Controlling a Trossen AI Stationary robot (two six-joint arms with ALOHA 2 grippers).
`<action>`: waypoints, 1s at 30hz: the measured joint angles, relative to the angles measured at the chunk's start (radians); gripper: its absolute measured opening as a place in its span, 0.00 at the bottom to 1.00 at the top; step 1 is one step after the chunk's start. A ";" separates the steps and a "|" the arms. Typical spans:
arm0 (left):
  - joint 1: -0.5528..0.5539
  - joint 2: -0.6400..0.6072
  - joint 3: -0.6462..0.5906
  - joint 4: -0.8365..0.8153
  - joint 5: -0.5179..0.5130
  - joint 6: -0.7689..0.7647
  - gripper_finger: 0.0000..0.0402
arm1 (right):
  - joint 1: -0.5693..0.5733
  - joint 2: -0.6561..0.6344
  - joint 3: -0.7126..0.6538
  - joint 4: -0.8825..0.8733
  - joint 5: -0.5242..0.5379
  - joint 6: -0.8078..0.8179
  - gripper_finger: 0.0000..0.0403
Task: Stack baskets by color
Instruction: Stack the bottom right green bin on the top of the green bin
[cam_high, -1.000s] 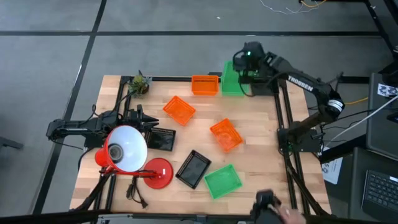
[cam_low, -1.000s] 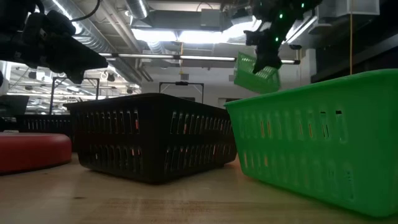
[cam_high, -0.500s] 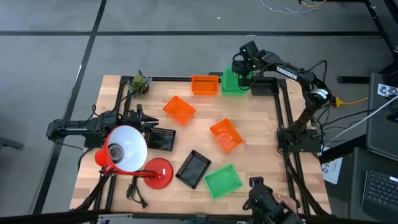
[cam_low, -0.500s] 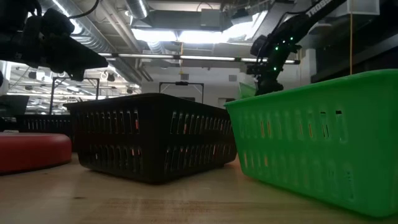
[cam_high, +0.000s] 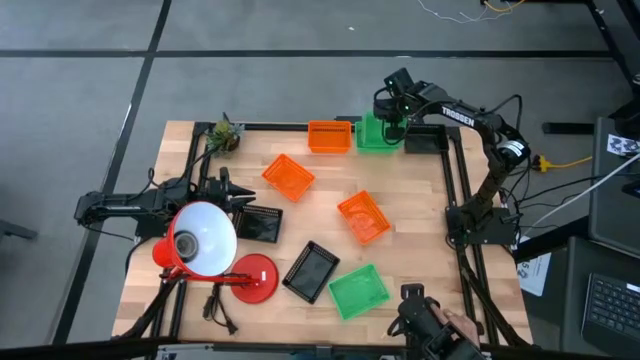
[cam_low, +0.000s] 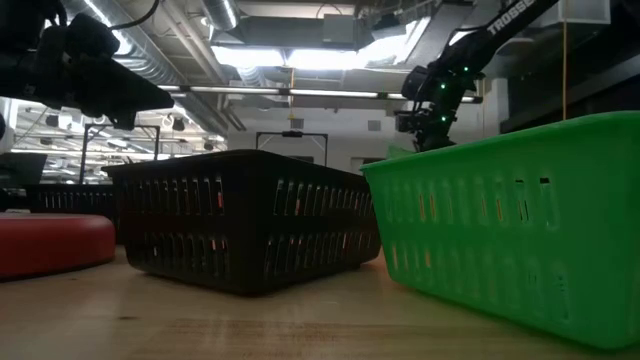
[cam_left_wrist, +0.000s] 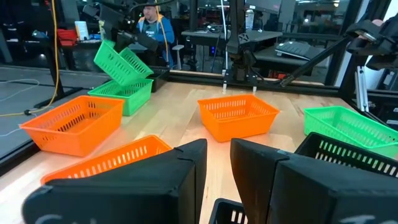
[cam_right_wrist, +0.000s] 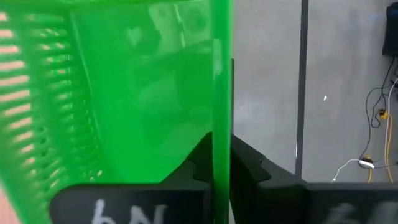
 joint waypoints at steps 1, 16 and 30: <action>0.000 0.000 0.000 0.000 0.000 0.000 0.16 | 0.000 0.000 0.000 -0.001 0.000 0.000 0.09; 0.000 0.000 0.000 0.000 0.000 0.000 0.16 | 0.016 0.000 0.004 0.023 0.021 -0.003 0.26; 0.000 0.000 0.000 0.000 0.000 0.001 0.16 | 0.165 0.059 -0.050 0.245 0.418 0.010 0.19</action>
